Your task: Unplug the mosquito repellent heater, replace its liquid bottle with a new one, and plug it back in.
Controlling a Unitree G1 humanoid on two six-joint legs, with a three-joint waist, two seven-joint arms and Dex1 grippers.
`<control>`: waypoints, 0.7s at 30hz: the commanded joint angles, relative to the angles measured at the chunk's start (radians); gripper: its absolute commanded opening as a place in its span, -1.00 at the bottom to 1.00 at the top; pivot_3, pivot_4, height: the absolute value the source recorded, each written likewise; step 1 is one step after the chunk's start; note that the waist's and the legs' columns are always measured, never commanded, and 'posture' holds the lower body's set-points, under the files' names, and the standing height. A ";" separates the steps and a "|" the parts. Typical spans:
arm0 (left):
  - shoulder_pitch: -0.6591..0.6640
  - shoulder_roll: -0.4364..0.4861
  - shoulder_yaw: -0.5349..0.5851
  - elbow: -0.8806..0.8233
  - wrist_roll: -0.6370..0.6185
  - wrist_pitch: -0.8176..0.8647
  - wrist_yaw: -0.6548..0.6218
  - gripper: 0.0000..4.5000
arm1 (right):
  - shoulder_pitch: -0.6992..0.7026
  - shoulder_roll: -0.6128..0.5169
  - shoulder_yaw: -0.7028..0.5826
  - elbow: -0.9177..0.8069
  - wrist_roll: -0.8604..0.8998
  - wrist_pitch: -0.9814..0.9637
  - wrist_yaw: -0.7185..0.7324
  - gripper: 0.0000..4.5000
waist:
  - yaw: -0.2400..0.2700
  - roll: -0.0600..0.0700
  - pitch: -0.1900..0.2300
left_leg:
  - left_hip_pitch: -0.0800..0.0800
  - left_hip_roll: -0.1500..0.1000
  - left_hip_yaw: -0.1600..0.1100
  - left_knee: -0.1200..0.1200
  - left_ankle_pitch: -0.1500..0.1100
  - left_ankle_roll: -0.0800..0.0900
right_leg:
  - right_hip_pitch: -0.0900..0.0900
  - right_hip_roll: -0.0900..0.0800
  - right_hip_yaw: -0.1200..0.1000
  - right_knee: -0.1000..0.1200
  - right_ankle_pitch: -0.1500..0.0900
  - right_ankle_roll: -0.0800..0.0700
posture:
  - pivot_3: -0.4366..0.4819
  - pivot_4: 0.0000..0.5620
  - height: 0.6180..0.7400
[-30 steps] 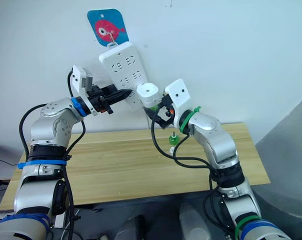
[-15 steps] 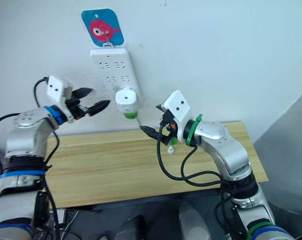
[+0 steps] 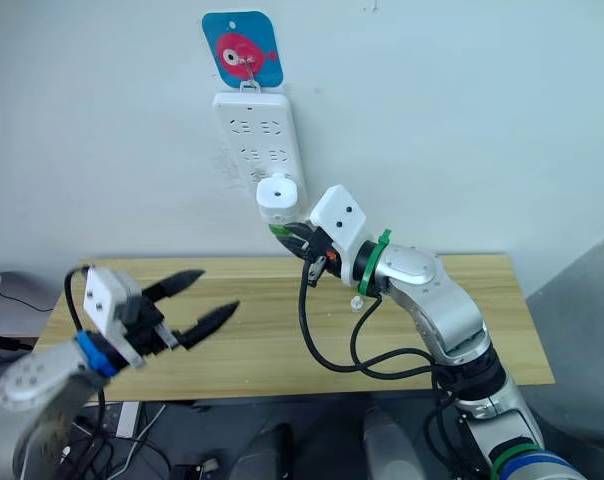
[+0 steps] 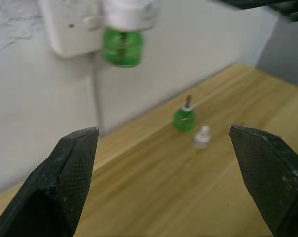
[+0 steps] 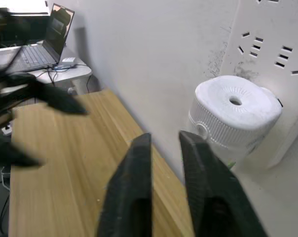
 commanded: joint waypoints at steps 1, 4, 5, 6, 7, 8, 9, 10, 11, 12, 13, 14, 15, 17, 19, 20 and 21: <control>0.077 -0.050 -0.030 -0.146 0.051 -0.074 0.076 1.00 | -0.023 0.025 0.008 0.016 -0.022 -0.035 -0.024 -0.99 | 0.012 0.000 0.000 | 0.000 0.000 0.000 0.000 0.000 0.000 | 0.000 0.001 0.000 0.000 -0.001 0.000 | -0.24 -0.26 1.00; 0.133 -0.087 -0.077 -0.183 0.101 -0.119 0.112 1.00 | -0.033 0.047 0.011 0.049 -0.035 -0.050 -0.034 -0.99 | 0.014 -0.001 0.000 | 0.002 0.001 0.001 0.001 0.002 0.000 | 0.002 0.001 0.000 0.000 -0.005 -0.004 | -0.23 -0.27 1.00; 0.143 -0.097 -0.086 -0.187 0.114 -0.128 0.126 1.00 | -0.037 0.055 0.012 0.061 -0.039 -0.055 -0.037 -0.99 | 0.013 -0.001 0.000 | 0.002 0.001 0.002 0.002 0.003 0.000 | 0.002 0.001 0.001 0.000 -0.005 -0.004 | -0.23 -0.29 1.00; 0.148 -0.103 -0.092 -0.188 0.126 -0.138 0.136 1.00 | -0.041 0.063 0.012 0.075 -0.044 -0.062 -0.040 -0.99 | 0.013 -0.001 -0.001 | 0.002 0.001 0.003 0.002 0.003 0.000 | 0.002 0.001 0.002 0.000 -0.005 -0.005 | -0.23 -0.29 1.00; 0.149 -0.106 -0.096 -0.186 0.133 -0.143 0.143 1.00 | -0.046 0.070 0.012 0.089 -0.049 -0.068 -0.043 -0.99 | 0.013 -0.001 -0.001 | 0.002 0.001 0.004 0.002 0.003 0.000 | 0.002 0.001 0.002 0.000 -0.005 -0.005 | -0.22 -0.29 1.00; 0.146 -0.112 -0.098 -0.180 0.143 -0.151 0.156 1.00 | -0.050 0.075 0.011 0.104 -0.054 -0.075 -0.046 -0.99 | 0.013 -0.002 -0.001 | 0.002 0.001 0.004 0.003 0.003 0.000 | 0.002 0.001 0.002 0.000 -0.005 -0.005 | -0.22 -0.29 1.00; 0.141 -0.118 -0.095 -0.171 0.148 -0.151 0.172 1.00 | -0.056 0.082 0.008 0.120 -0.060 -0.083 -0.052 -0.99 | 0.013 -0.002 -0.001 | 0.002 0.001 0.005 0.003 0.003 0.000 | 0.001 0.001 0.002 0.000 -0.004 -0.004 | -0.22 -0.30 1.00; 0.135 -0.117 -0.097 -0.162 0.153 -0.155 0.176 1.00 | -0.061 0.087 0.005 0.136 -0.065 -0.091 -0.057 -0.99 | 0.013 -0.002 -0.001 | 0.002 0.001 0.004 0.003 0.003 0.000 | 0.001 0.001 0.002 0.000 -0.004 -0.003 | -0.21 -0.30 1.00; 0.132 -0.111 -0.101 -0.155 0.160 -0.167 0.171 1.00 | -0.066 0.091 0.003 0.149 -0.068 -0.098 -0.059 -0.99 | 0.013 -0.002 -0.001 | 0.002 0.001 0.005 0.002 0.003 0.000 | 0.001 0.001 0.002 0.000 -0.004 -0.003 | -0.21 -0.30 1.00; 0.131 -0.108 -0.103 -0.151 0.163 -0.171 0.168 1.00 | -0.070 0.094 0.001 0.159 -0.071 -0.103 -0.061 -0.99 | 0.013 -0.002 -0.001 | 0.002 0.001 0.004 0.002 0.003 0.000 | 0.001 0.001 0.001 0.000 -0.003 -0.002 | -0.21 -0.31 1.00; 0.132 -0.107 -0.106 -0.150 0.161 -0.168 0.168 1.00 | -0.075 0.097 0.000 0.168 -0.074 -0.108 -0.060 -0.99 | 0.013 -0.002 -0.001 | 0.002 0.001 0.004 0.002 0.003 0.000 | 0.001 0.001 0.001 0.000 -0.003 -0.002 | -0.21 -0.31 1.00; 0.131 -0.104 -0.109 -0.148 0.164 -0.173 0.165 1.00 | -0.078 0.100 -0.001 0.176 -0.076 -0.112 -0.060 -0.99 | 0.013 -0.002 -0.001 | 0.002 0.001 0.004 0.002 0.003 -0.001 | 0.001 0.001 0.001 0.000 -0.003 -0.003 | -0.21 -0.31 1.00; 0.128 -0.102 -0.115 -0.147 0.166 -0.176 0.163 1.00 | -0.082 0.102 -0.003 0.186 -0.079 -0.117 -0.060 -0.99 | 0.013 -0.002 -0.001 | 0.002 0.001 0.004 0.001 0.003 -0.001 | 0.001 0.001 0.001 0.000 -0.003 -0.003 | -0.21 -0.31 1.00; 0.124 -0.102 -0.124 -0.146 0.169 -0.172 0.170 1.00 | -0.086 0.103 -0.005 0.202 -0.083 -0.121 -0.060 -0.99 | 0.013 -0.002 -0.001 | 0.001 0.001 0.004 0.001 0.003 -0.001 | 0.000 0.001 0.001 0.000 -0.003 -0.003 | -0.21 -0.32 1.00; 0.121 -0.102 -0.128 -0.144 0.169 -0.169 0.175 1.00 | -0.088 0.104 -0.007 0.213 -0.081 -0.119 -0.057 -0.99 | 0.013 -0.002 -0.001 | 0.001 0.001 0.004 0.000 0.003 -0.001 | 0.000 0.001 0.000 0.000 -0.003 -0.003 | -0.21 -0.32 1.00; 0.119 -0.102 -0.128 -0.141 0.169 -0.168 0.177 1.00 | -0.088 0.105 -0.009 0.217 -0.083 -0.120 -0.061 -0.99 | 0.013 -0.002 -0.001 | 0.001 0.001 0.004 0.000 0.003 -0.001 | 0.000 0.001 0.001 0.000 -0.003 -0.003 | -0.21 -0.32 1.00; 0.114 -0.101 -0.128 -0.137 0.168 -0.165 0.179 1.00 | -0.088 0.107 -0.011 0.221 -0.084 -0.121 -0.065 -0.99 | 0.013 -0.002 -0.001 | 0.001 0.001 0.004 0.000 0.003 -0.001 | 0.000 0.001 0.001 0.000 -0.003 -0.003 | -0.21 -0.32 1.00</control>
